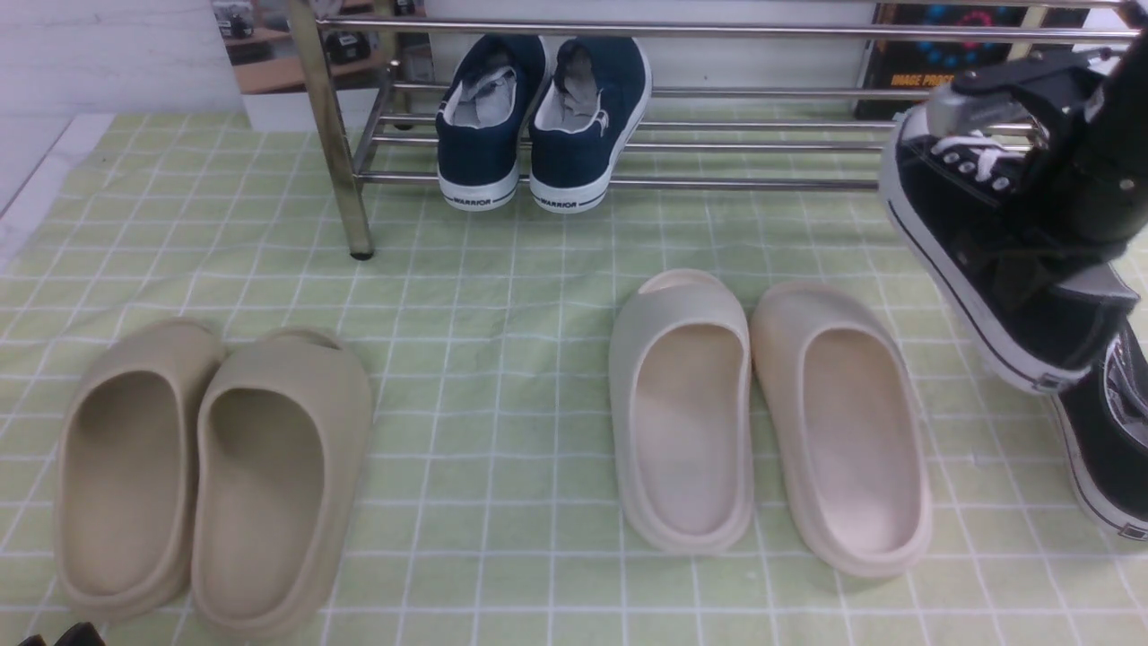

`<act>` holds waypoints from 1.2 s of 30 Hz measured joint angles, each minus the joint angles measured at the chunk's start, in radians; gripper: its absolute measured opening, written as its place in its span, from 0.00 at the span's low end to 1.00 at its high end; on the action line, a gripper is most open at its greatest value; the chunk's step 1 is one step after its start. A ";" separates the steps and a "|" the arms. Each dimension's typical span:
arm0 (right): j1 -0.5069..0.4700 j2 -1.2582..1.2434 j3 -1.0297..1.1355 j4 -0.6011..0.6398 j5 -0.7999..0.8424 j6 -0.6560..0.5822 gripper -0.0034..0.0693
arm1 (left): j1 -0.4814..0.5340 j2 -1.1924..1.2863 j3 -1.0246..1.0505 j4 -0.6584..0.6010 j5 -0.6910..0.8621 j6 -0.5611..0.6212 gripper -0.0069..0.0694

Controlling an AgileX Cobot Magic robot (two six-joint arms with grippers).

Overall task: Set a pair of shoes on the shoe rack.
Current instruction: Use the right arm to put a shoe into the shoe rack

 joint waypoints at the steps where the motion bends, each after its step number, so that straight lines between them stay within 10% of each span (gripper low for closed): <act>1: 0.000 0.026 -0.041 0.000 0.009 -0.003 0.06 | 0.000 0.000 0.000 0.000 0.000 0.000 0.40; 28: 0.000 0.556 -0.735 0.052 -0.011 -0.077 0.08 | 0.000 0.000 0.000 0.000 0.000 -0.001 0.40; 36: 0.000 0.528 -0.745 0.048 -0.027 -0.067 0.38 | 0.000 0.000 0.000 0.000 0.000 -0.001 0.40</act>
